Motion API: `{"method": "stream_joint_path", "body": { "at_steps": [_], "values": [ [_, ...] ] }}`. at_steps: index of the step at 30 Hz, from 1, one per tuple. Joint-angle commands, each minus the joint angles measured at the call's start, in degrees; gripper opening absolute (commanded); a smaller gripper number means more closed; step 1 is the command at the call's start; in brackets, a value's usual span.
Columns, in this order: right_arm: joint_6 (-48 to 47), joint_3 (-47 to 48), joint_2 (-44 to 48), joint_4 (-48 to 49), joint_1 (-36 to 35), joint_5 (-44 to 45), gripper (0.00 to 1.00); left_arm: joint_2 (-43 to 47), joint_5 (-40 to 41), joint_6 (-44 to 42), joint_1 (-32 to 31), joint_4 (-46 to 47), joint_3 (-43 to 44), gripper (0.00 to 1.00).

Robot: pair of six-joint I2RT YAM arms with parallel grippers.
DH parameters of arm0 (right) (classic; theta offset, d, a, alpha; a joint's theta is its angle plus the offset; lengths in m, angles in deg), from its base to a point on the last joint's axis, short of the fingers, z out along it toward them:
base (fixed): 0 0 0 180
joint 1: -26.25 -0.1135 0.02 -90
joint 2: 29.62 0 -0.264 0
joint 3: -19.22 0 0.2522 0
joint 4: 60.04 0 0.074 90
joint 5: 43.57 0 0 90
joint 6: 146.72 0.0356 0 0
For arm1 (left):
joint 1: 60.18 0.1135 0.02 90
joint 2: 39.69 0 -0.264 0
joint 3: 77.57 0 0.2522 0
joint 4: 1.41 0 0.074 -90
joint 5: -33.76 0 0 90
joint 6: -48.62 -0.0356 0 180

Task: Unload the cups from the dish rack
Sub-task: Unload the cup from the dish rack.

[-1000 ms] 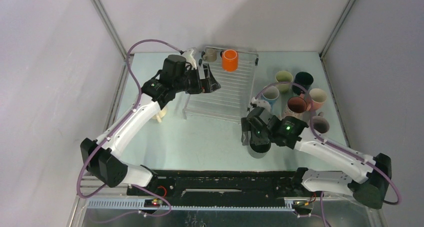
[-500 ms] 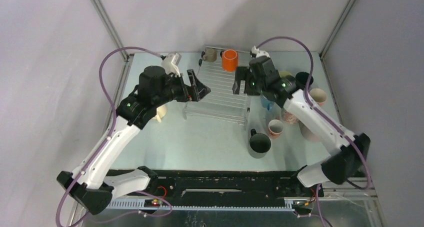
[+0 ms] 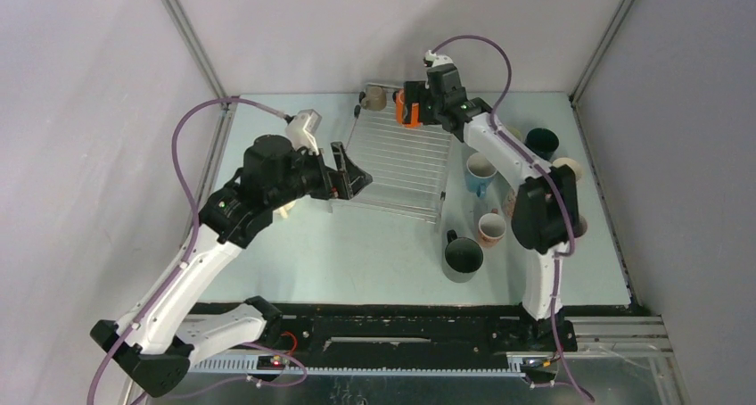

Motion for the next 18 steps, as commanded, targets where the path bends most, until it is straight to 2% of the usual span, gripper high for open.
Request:
{"method": "stream_joint_path", "body": {
  "at_steps": [1, 9, 18],
  "values": [
    [-4.38, 8.47, -6.87, 7.12, 2.05, -2.78, 1.0, 1.8, 2.12, -0.27, -0.41, -1.15, -0.17, 1.0],
    [-8.39, 21.93, -19.86, 6.0, 3.27, -3.1, 1.0, 1.44, 3.09, -1.64, -0.36, -2.89, 1.37, 1.0],
    [-11.18, 25.45, -25.64, 8.96, 4.21, -4.53, 1.0, 0.38, 2.96, -1.79, -0.41, -2.97, 1.93, 1.0]
  ]
}}
